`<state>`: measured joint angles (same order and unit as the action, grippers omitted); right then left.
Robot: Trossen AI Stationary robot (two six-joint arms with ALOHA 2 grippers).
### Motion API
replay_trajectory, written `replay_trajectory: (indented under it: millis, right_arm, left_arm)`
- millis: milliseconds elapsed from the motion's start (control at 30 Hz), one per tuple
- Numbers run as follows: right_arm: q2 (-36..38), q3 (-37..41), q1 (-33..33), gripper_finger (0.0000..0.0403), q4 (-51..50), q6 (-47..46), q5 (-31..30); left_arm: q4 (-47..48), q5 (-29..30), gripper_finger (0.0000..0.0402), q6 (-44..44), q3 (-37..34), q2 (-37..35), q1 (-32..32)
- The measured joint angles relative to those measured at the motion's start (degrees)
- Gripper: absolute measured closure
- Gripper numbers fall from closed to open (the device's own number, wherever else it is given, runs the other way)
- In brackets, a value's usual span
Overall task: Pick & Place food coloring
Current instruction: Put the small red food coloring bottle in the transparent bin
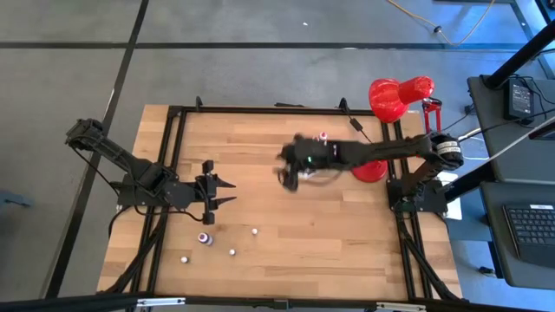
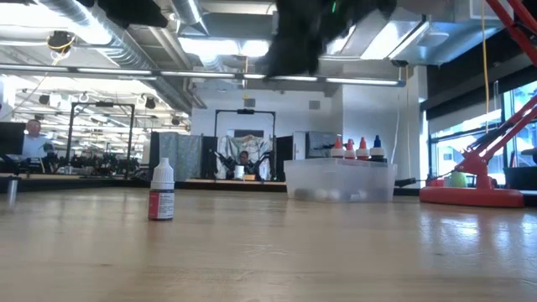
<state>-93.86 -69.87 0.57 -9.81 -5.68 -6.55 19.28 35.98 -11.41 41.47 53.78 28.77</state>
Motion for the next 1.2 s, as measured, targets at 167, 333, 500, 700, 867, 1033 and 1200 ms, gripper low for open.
replay_trajectory:
  millis: [167,333,500,700,867,1033,1200]
  right_arm:
    - [-0.3,0.0,-8.2,0.0166,3.4,2.0,4.8]
    - [-0.3,0.0,-13.6,0.0166,3.7,3.2,3.2]
    - [-0.3,0.0,-17.0,0.0166,3.7,2.5,3.2]
    - [-1.7,0.0,-19.5,0.0166,3.8,-0.1,3.2]
    - [-5.5,0.1,-21.1,0.0166,4.5,-1.6,3.2]
    - [-7.8,0.1,-21.7,0.0166,6.2,-2.0,3.2]
    - [-7.8,0.1,-21.7,0.0166,5.6,-2.8,3.2]
  left_arm:
    - [-3.6,0.0,0.025,0.0,0.0,0.0,0.0]
    - [-9.0,-2.2,0.0252,0.0,0.0,0.6,0.0]
    - [-14.7,-6.4,0.0249,0.0,0.0,3.3,0.0]
    - [-22.5,-10.0,0.0251,0.0,0.0,10.1,0.0]
    - [-26.9,-10.4,0.0252,0.0,0.0,16.4,0.0]
    - [-28.7,-10.6,0.0248,0.0,0.0,22.0,0.0]
    - [-28.6,-14.5,0.0248,-6.0,0.0,26.1,0.0]
